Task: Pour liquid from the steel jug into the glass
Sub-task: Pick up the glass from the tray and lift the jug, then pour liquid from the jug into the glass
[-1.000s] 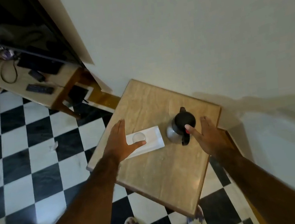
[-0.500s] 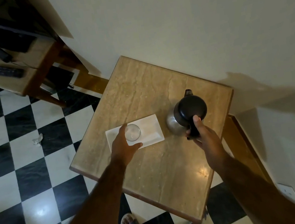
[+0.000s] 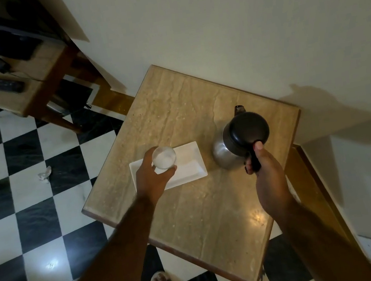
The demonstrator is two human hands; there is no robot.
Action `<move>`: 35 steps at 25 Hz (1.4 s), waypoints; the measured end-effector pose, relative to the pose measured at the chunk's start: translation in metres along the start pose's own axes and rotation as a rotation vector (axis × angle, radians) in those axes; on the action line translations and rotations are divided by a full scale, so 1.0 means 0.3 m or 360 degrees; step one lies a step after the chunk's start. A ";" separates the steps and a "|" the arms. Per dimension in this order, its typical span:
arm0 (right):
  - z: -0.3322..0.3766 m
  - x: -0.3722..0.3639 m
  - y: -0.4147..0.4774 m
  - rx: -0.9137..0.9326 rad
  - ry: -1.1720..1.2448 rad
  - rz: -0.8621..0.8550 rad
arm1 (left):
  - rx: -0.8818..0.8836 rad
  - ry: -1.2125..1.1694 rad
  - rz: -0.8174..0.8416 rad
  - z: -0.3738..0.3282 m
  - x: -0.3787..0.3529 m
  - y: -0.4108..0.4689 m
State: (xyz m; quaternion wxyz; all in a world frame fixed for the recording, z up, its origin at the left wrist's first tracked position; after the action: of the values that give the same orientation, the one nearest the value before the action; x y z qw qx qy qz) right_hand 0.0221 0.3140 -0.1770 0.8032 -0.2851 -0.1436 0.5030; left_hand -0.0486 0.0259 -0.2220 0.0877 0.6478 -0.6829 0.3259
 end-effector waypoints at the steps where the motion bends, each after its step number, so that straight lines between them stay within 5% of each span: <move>1: 0.019 0.011 0.005 -0.0041 0.0011 -0.0021 | -0.0031 0.0017 0.0004 -0.030 0.015 0.002; 9: 0.261 0.072 -0.108 0.0044 -0.0005 0.0192 | -0.0197 -0.0227 0.0017 -0.300 0.184 -0.119; 17: 0.773 0.039 -0.414 0.0330 -0.0314 0.0360 | -0.0472 -0.0346 -0.0010 -0.729 0.439 -0.311; 26: 1.363 -0.098 -0.769 0.0590 -0.0832 0.0567 | -0.0616 -0.0358 -0.0033 -1.099 0.636 -0.464; 35: 1.631 -0.266 -0.952 0.0729 -0.1470 0.0611 | -0.0704 -0.0395 -0.0044 -1.251 0.680 -0.525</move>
State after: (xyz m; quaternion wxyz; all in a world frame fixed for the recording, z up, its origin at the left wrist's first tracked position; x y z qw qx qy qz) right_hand -0.0600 0.3018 0.3891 0.5921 0.1263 -0.3135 0.7316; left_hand -0.0433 0.0749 0.2309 0.1472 0.6572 -0.7343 0.0853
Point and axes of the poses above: each hand's wrist, its own y-axis towards the middle knuckle, its own x-axis out of the back of the hand, z = x × y, the point moved 5 cm from there along y, towards the middle knuckle, and after that the axes turned 5 degrees about -x, right-handed, at the moved point
